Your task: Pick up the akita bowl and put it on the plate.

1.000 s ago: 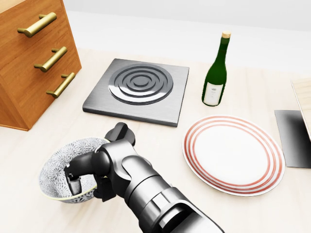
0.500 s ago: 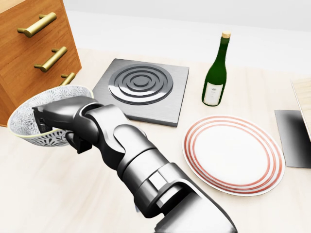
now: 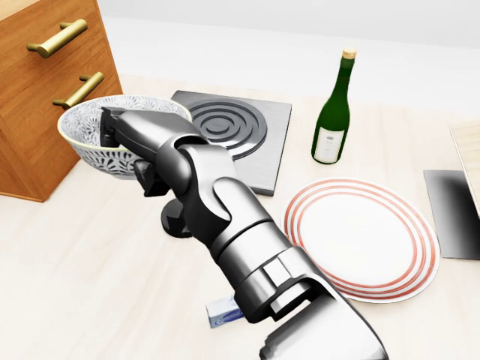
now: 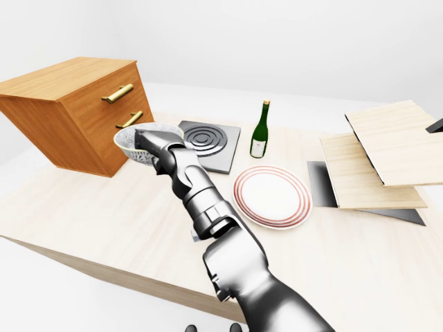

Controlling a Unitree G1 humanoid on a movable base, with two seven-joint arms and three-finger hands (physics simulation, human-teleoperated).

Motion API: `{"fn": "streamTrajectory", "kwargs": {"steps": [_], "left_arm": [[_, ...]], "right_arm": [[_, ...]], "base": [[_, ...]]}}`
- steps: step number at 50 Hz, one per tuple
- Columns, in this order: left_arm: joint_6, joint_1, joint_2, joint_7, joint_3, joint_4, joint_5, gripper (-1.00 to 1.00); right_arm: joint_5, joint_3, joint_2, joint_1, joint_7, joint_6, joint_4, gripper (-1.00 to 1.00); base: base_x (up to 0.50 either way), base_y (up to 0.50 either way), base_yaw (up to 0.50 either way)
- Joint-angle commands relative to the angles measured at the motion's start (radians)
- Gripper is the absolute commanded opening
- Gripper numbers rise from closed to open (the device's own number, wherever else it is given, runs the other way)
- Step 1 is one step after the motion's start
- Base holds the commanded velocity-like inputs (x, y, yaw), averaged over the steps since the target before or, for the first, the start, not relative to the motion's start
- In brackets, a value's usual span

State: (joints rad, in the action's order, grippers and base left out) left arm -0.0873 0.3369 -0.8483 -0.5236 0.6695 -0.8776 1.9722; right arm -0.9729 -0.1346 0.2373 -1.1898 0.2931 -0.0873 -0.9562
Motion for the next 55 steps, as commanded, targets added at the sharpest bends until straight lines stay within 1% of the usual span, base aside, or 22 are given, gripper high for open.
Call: {"fn": "streamTrajectory", "kwargs": {"steps": [1,2,4,7,8,9,14,16,17,19,22,28,32,34,36,37,38,40,44,48,55], "left_arm": [[0.000,0.001,0.004,0.000,0.007,-0.003,-0.001,1.00],[0.000,0.000,0.005,0.000,0.011,-0.004,0.000,1.00],[0.000,-0.002,0.006,0.000,0.012,-0.009,0.000,1.00],[0.000,-0.002,0.010,0.000,0.006,-0.008,-0.008,1.00],[0.000,-0.006,0.013,0.000,0.010,-0.011,-0.006,1.00],[0.000,-0.007,0.013,0.000,0.015,-0.011,-0.005,1.00],[0.000,-0.003,0.007,0.000,0.015,-0.007,-0.001,1.00],[0.000,0.001,0.007,0.000,0.009,-0.002,-0.008,1.00],[0.000,-0.003,0.009,0.000,0.012,-0.006,-0.004,1.00],[0.000,-0.010,0.011,0.000,0.018,-0.014,0.000,1.00],[0.000,-0.005,0.006,0.000,0.015,-0.008,0.000,1.00],[0.000,-0.005,0.009,0.000,0.016,-0.008,0.000,1.00],[0.000,-0.012,0.015,0.000,0.018,-0.016,-0.002,1.00],[0.000,-0.008,0.009,0.000,0.019,-0.007,0.000,1.00],[0.000,-0.002,0.008,0.000,0.011,-0.001,-0.006,1.00],[0.000,-0.006,0.010,0.000,0.016,-0.008,-0.003,1.00],[0.000,-0.009,0.011,0.000,0.019,-0.012,-0.001,1.00],[0.000,-0.008,0.008,0.000,0.019,-0.011,0.000,1.00],[0.000,-0.014,0.011,0.000,0.021,-0.016,0.000,1.00],[0.000,-0.017,0.012,0.000,0.023,-0.019,0.000,1.00],[0.000,-0.024,0.016,0.000,0.026,-0.024,0.000,1.00]], "right_arm": [[0.031,0.003,-0.084,0.150,0.015,0.000,0.261,-1.00],[0.043,0.023,-0.095,0.181,0.014,0.000,0.294,-1.00],[0.011,-0.001,-0.120,0.215,0.022,0.000,0.323,-1.00],[-0.019,-0.001,-0.139,0.286,0.039,0.000,0.430,-1.00],[-0.034,-0.007,-0.142,0.305,0.053,0.000,0.459,-1.00],[-0.025,0.005,-0.136,0.316,0.056,0.000,0.481,-1.00],[-0.057,0.006,-0.159,0.359,0.075,0.000,0.541,-1.00],[-0.084,-0.004,-0.161,0.386,0.083,0.000,0.565,-1.00],[-0.137,-0.030,-0.168,0.411,0.092,0.000,0.583,-1.00],[-0.168,-0.029,-0.159,0.444,0.103,0.000,0.608,-1.00],[-0.174,-0.011,-0.156,0.484,0.103,0.000,0.638,-1.00],[-0.222,0.016,-0.187,0.590,0.133,0.000,0.798,-1.00],[-0.212,0.030,-0.202,0.616,0.126,0.000,0.827,-1.00],[-0.212,0.035,-0.209,0.631,0.125,0.000,0.850,-1.00],[-0.246,0.034,-0.227,0.652,0.131,0.000,0.881,-1.00],[-0.288,0.026,-0.244,0.689,0.177,0.000,0.955,-1.00],[-0.319,0.025,-0.252,0.702,0.200,0.000,0.980,-1.00],[-0.366,0.046,-0.263,0.730,0.239,0.000,1.051,-1.00],[-0.405,0.081,-0.275,0.759,0.284,0.000,1.130,-1.00],[-0.434,0.111,-0.288,0.809,0.292,0.000,1.201,-1.00],[-0.410,0.159,-0.312,0.882,0.303,0.000,1.268,-1.00]], "base": [[0.00,0.00,0.00],[0.00,0.00,0.00],[0.00,0.00,0.00],[0.00,0.00,0.00],[0.00,0.00,0.00],[0.00,0.00,0.00],[0.00,0.00,0.00],[0.00,0.00,0.00],[0.00,0.00,0.00],[0.00,0.00,0.00],[0.00,0.00,0.00],[0.00,0.00,0.00],[0.00,0.00,0.00],[0.00,0.00,0.00],[0.00,0.00,0.00],[0.00,0.00,0.00],[0.00,0.00,0.00],[0.00,0.00,0.00],[0.00,0.00,0.00],[0.00,0.00,0.00],[0.00,0.00,0.00]]}}
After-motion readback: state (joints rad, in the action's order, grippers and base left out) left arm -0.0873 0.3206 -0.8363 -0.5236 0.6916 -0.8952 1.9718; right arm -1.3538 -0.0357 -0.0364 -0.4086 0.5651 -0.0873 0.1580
